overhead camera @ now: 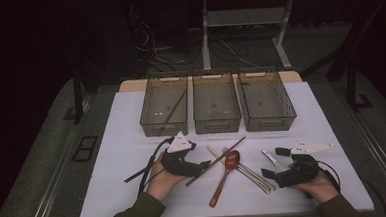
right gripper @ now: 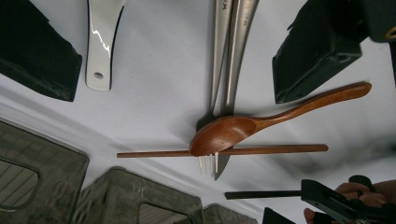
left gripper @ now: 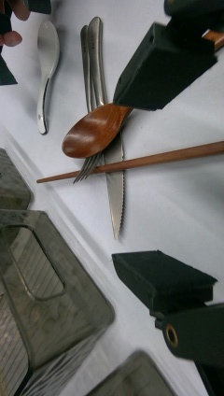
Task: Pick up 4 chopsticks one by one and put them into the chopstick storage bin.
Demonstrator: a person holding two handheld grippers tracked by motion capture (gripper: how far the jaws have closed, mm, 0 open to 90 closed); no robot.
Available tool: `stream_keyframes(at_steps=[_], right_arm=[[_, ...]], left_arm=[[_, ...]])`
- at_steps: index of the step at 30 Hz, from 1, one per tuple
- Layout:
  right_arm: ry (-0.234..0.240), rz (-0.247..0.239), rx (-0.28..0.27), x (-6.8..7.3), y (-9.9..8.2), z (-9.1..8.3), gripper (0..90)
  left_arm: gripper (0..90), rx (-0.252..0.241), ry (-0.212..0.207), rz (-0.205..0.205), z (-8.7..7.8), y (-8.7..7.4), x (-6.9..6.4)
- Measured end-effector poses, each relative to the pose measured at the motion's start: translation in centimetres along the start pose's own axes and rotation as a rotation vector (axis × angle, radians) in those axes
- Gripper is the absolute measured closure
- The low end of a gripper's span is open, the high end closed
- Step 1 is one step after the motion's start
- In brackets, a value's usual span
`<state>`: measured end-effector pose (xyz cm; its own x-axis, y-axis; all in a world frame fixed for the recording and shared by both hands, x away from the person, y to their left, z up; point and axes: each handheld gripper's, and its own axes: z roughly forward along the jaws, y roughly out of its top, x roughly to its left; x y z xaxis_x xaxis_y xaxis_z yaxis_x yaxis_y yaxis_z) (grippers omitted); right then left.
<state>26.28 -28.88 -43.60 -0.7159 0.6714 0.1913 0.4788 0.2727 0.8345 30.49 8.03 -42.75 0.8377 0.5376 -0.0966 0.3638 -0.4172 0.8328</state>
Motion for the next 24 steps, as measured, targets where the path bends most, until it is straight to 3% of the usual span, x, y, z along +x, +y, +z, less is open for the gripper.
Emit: stream_keyframes(at_steps=[5, 8, 15, 21, 24], right_arm=[[0.002, -0.001, 0.003, 0.1, 0.0, 0.0, 1.0], [0.004, 0.000, 0.008, 0.1, 0.0, 0.1, 1.1], [0.010, -0.004, 0.013, 0.1, 0.0, 0.3, 1.0], [0.008, -0.002, 0.013, 0.0, 0.0, 0.3, 1.1], [0.008, 0.001, 0.013, 0.0, 0.0, 0.2, 1.0]], left_arm=[[35.2, 0.036, -0.032, 0.017, 1.0, -0.1, -0.3], [42.5, 0.035, -0.051, 0.004, 1.4, -0.1, -0.5], [60.1, 0.077, -0.055, 0.024, 2.4, -0.2, -0.7], [68.3, 0.105, -0.044, 0.042, 3.1, -0.2, -0.8], [69.9, 0.117, -0.052, 0.030, 3.5, -0.4, -0.9]])
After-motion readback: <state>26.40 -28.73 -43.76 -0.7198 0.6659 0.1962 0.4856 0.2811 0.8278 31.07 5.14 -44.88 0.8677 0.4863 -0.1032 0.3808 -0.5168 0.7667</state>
